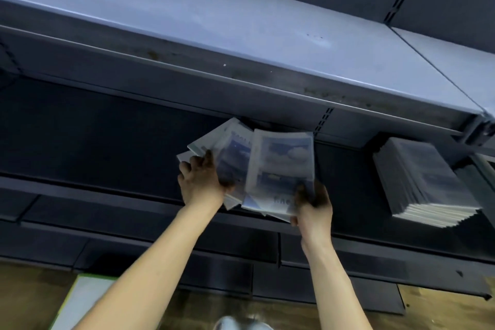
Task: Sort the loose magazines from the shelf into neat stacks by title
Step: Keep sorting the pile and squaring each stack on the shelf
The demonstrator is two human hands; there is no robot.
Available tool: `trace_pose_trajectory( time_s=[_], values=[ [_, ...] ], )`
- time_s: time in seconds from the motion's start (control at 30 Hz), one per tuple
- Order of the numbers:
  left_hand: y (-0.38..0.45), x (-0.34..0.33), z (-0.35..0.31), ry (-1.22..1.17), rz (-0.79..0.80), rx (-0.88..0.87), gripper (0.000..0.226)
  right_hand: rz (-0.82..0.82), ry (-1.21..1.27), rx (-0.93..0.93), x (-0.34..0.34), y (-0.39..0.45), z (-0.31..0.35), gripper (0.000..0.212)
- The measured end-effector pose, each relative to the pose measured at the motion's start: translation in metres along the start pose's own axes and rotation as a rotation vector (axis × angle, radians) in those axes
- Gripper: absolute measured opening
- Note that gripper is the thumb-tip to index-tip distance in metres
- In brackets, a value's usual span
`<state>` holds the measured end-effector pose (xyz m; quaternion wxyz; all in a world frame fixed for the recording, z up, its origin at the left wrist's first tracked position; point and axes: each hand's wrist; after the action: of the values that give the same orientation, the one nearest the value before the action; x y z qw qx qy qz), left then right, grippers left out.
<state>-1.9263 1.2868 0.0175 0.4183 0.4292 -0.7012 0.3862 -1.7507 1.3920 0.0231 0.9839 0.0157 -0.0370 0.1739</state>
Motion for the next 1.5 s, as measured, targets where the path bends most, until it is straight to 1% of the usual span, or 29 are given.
trace_pose_trajectory(
  time_s=[0.07,0.17,0.23,0.33,0.43,0.5,0.53,0.57,0.63,0.67,0.73,0.83,0.9,0.97,1.07,1.1,1.17,1.23,1.33,1.4,1.5],
  values=[
    [-0.008,0.000,0.006,-0.009,-0.037,-0.034,0.089,0.021,0.008,-0.001,-0.004,0.000,-0.001,0.019],
    [-0.017,0.000,0.020,-0.054,-0.036,-0.091,0.087,0.053,0.004,-0.029,-0.009,-0.001,-0.004,0.022],
    [-0.018,-0.004,0.034,-0.054,-0.038,-0.159,0.086,0.080,-0.024,-0.050,-0.010,-0.001,-0.008,0.020],
    [-0.018,-0.002,0.047,-0.121,-0.021,-0.217,0.084,0.136,-0.104,-0.045,-0.008,-0.003,-0.012,0.015],
    [-0.024,0.003,0.048,-0.176,0.044,-0.228,0.083,0.176,-0.178,-0.040,-0.008,-0.003,-0.017,0.019],
    [-0.031,0.001,0.045,-0.289,0.167,-0.194,0.080,0.196,-0.205,-0.037,-0.011,-0.001,-0.022,0.022],
    [-0.035,-0.002,0.043,-0.356,0.212,-0.160,0.075,0.211,-0.234,-0.021,-0.012,-0.001,-0.023,0.023],
    [-0.037,-0.006,0.042,-0.416,0.230,-0.125,0.069,0.226,-0.268,-0.001,-0.014,-0.001,-0.026,0.023],
    [-0.041,-0.012,0.040,-0.493,0.237,-0.062,0.059,0.253,-0.345,0.049,-0.017,-0.003,-0.029,0.016],
    [-0.044,-0.013,0.038,-0.531,0.252,-0.040,0.059,0.266,-0.394,0.090,-0.018,-0.004,-0.030,0.015],
    [-0.049,-0.016,0.034,-0.628,0.317,-0.004,0.068,0.297,-0.486,0.168,-0.021,-0.010,-0.031,0.021],
    [-0.058,-0.020,0.028,-0.671,0.390,0.008,0.078,0.306,-0.530,0.182,-0.022,-0.015,-0.030,0.016],
    [-0.062,-0.022,0.026,-0.731,0.436,0.048,0.076,0.301,-0.518,0.172,-0.020,-0.018,-0.024,0.019],
    [-0.063,-0.020,0.025,-0.773,0.446,0.072,0.071,0.302,-0.541,0.177,-0.016,-0.018,-0.020,0.024],
    [-0.062,-0.017,0.023,-0.855,0.435,0.123,0.065,0.326,-0.595,0.159,-0.013,-0.020,-0.014,0.044],
    [-0.061,-0.016,0.021,-0.889,0.428,0.144,0.064,0.333,-0.585,0.136,-0.012,-0.022,-0.009,0.047],
    [-0.061,-0.016,0.019,-0.949,0.422,0.168,0.063,0.339,-0.472,0.069,-0.010,-0.025,-0.003,0.039],
    [-0.061,-0.015,0.018,-0.979,0.411,0.149,0.064,0.358,-0.331,-0.016,-0.011,-0.029,0.001,0.033],
    [-0.064,-0.013,0.019,-0.934,0.398,0.088,0.067,0.313,-0.253,-0.105,-0.013,-0.035,-0.002,0.026],
    [-0.068,-0.010,0.019,-0.914,0.400,0.034,0.067,0.280,-0.206,-0.096,-0.012,-0.039,-0.003,0.021],
    [-0.072,-0.006,0.014,-0.870,0.399,-0.079,0.065,0.214,-0.206,-0.045,-0.004,-0.045,-0.002,0.012]
  ],
)
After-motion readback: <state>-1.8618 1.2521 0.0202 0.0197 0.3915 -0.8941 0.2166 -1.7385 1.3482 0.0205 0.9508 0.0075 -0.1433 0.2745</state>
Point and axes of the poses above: each hand's wrist, its own y-axis towards the middle knuckle, its own x-axis out of the back of the hand, z = x × y, and after that the axes turned 10 degrees about x, right-handed
